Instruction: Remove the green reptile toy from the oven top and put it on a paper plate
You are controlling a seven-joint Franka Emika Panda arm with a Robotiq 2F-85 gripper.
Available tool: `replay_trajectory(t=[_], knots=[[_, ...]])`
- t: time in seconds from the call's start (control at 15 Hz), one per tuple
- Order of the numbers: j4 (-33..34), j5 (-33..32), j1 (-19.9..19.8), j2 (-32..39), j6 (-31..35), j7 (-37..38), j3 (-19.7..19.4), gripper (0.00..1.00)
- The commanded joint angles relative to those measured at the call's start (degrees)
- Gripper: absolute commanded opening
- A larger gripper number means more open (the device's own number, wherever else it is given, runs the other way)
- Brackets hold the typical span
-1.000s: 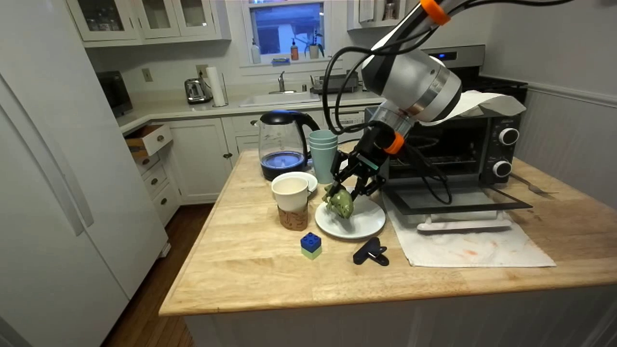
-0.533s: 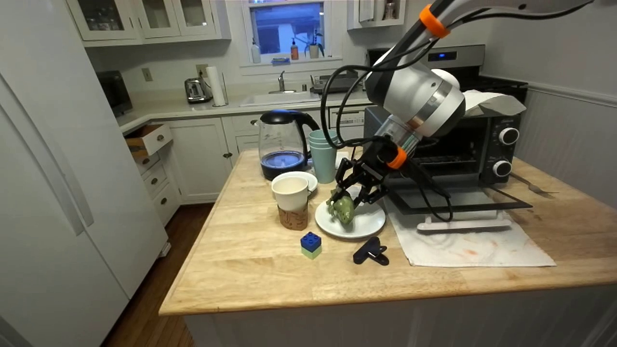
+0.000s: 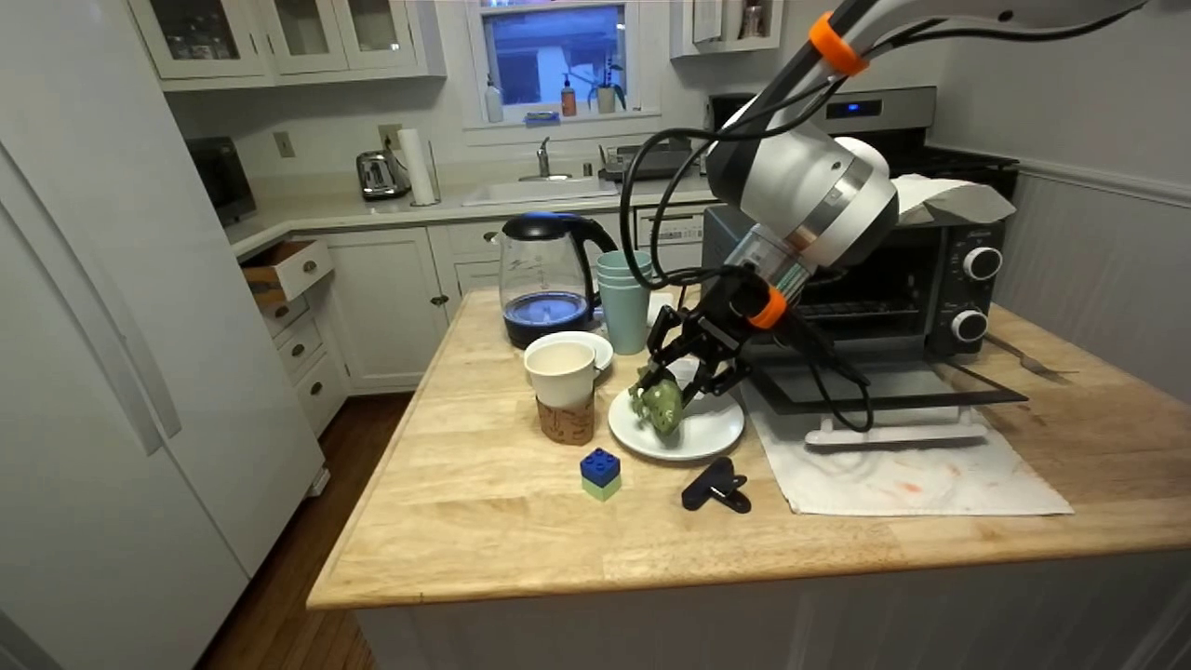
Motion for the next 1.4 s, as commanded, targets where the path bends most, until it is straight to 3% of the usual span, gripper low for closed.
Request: replay_trajectory(t=[0.0,0.13,0.4,0.53,0.67,0.93,1.13,1.33], knots=[[-2.2,1.6,1.0,-1.3,1.4,-1.6,-0.8,0.74],[-2.8,1.6,1.0,-1.7,1.9,-1.7,-0.9,0.8],[-4.7,1.5,1.4,-3.2,4.1,-1.9,-0.9,0.73],[-6.4,1.0,2.1,-5.2,5.6,-1.3,-1.0,0.82],[-8.5,0.4,2.9,-7.8,7.1,-0.7,-0.9,0.99],[-13.8,-2.7,5.2,-14.8,6.3,3.6,-1.3,1.0],[-19.1,-12.0,8.5,-20.6,7.4,13.8,-3.7,1.0],[-24.1,-26.8,9.8,-26.0,6.4,27.1,-6.6,1.0]])
